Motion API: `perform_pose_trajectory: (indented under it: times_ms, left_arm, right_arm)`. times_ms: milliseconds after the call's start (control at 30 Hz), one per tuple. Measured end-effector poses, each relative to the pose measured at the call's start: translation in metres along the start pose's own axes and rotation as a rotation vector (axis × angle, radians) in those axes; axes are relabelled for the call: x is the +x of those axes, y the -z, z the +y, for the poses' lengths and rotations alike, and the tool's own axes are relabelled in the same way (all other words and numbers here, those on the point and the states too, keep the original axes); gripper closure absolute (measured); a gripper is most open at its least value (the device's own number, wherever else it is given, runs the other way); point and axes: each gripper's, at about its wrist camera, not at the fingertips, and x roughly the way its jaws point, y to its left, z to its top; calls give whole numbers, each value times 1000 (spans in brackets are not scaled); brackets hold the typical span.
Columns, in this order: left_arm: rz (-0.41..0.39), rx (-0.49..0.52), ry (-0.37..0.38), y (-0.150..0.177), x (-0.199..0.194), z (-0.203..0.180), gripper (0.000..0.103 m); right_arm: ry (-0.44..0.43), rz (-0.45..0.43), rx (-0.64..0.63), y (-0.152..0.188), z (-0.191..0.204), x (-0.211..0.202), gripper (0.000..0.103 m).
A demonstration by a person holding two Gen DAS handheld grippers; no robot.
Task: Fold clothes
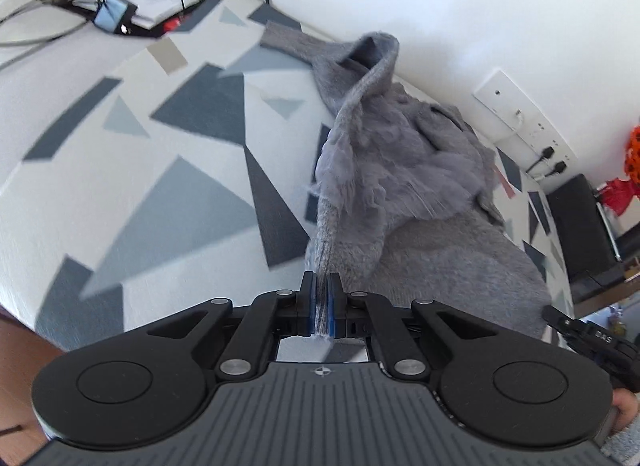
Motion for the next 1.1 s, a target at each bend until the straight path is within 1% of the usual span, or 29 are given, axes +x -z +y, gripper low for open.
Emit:
perform_pose_trajectory:
  times_ms: [33,100,200,300,367,433,467,533,667,733,767,833,867,933,1033,1067,1100]
  left_arm:
    - [6,-11,19,4,-3,-2,97]
    - [63,-81,71,5,0,6,98]
    - [149,-186,148,6,6,18,98]
    - [201,-255,238,3,9,27,98]
    - [208,-236,296,0,5,27,98]
    - [218,-210,323,1,1,26,98]
    - [225,-203,334,2,0,27,98]
    - [224,-183,326,8,1,31,98]
    - [189,-129,205,26,4,47,97]
    - [160,-55,115,27,6,52,89]
    - [146,-18,70,28,7,54,87]
    - [115,3,18,20,12,57,78]
    - [100,14,-7,16,15,59,75]
    - [69,34,-58,8,20,63,64]
    - [52,13,-65,-4,33,65,63]
    - [48,26,-63,-7,36,63,62]
    - [50,47,-66,-9,40,59,62]
  right_arm:
    - [-1,4,15,3,-1,-3,98]
    - [-5,11,45,10,-3,-9,98]
    - [-23,-2,107,21,-3,-24,98]
    - [-26,-22,157,31,-3,-39,98]
    - [-27,-28,203,37,-4,-46,98]
    - [-13,-26,241,43,-4,-51,98]
    - [4,-24,240,45,-3,-52,98]
    - [38,-19,238,50,0,-53,98]
    - [109,-11,234,60,4,-54,98]
    - [173,-9,232,66,1,-47,98]
    - [203,-9,231,69,-1,-44,98]
    - [250,-11,230,74,-6,-37,98]
    - [267,-17,217,77,-7,-35,98]
    - [301,-27,177,83,-7,-29,98]
    - [348,-33,124,93,-4,-19,96]
    - [360,-33,117,96,-4,-17,91]
    - [370,-33,109,99,-3,-15,88]
